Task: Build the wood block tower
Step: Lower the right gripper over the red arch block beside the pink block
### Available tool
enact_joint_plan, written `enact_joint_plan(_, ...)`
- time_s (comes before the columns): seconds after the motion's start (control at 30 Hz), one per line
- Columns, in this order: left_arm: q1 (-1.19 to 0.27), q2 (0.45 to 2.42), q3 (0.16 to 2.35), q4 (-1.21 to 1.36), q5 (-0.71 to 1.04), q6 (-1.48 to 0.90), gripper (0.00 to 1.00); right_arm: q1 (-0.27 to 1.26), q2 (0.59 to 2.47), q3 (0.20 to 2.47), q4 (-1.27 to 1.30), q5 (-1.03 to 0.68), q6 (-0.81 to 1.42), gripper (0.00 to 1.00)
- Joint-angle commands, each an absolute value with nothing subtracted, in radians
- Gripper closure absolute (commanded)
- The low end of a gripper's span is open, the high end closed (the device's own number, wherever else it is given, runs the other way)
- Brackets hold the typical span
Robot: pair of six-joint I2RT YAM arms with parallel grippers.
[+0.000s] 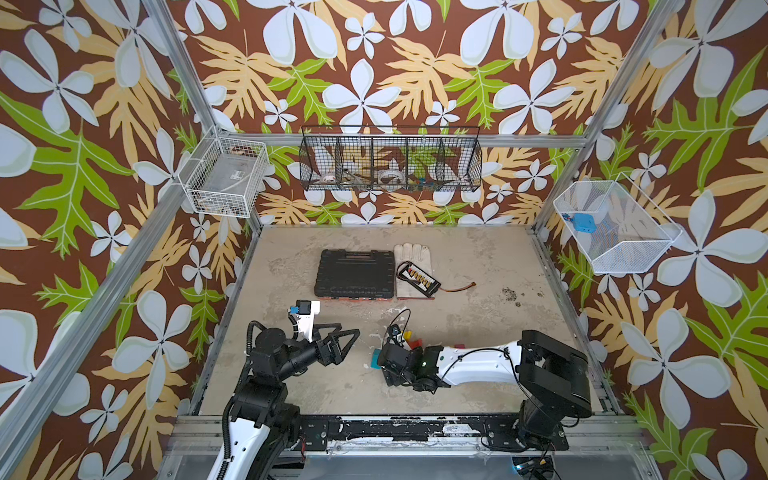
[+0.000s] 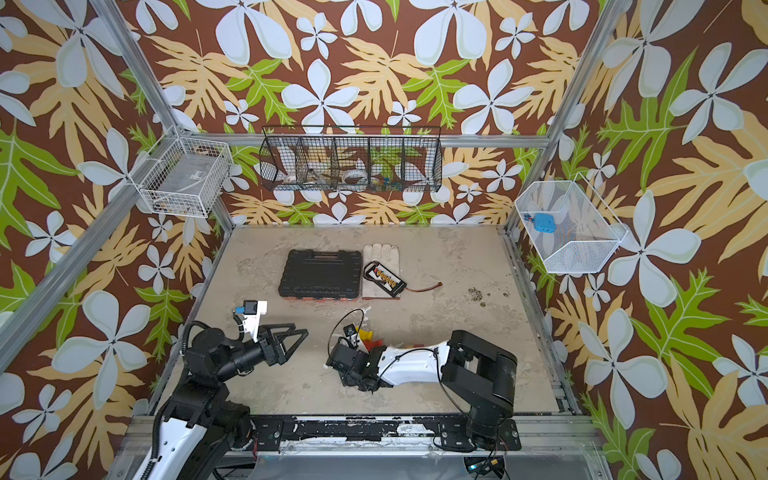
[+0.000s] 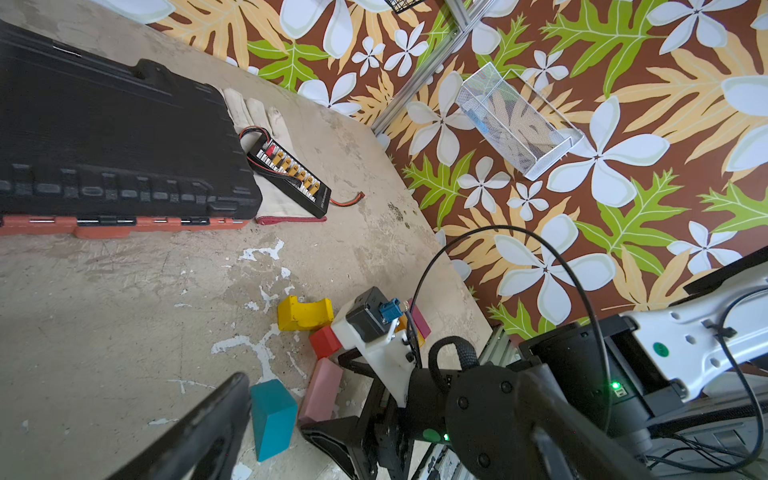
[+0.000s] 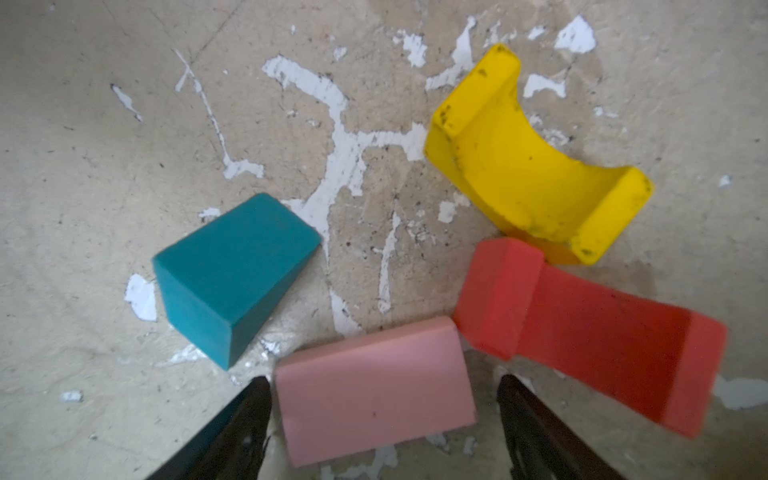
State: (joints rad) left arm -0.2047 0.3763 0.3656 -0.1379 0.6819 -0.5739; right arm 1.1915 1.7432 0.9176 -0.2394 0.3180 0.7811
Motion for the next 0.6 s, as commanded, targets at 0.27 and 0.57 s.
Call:
enact_joint_plan(0.27,-0.204,0.381,0.365,-0.11,0.692,-0.569,0.0,1.185,1.749,0.932,-0.23,0.309,0.709,0.14)
enact_joint_plan(0.57,-0.203,0.378,0.365,-0.11,0.692,-0.571,0.0,1.162,1.65,0.955,-0.304,0.379,0.732,0.13)
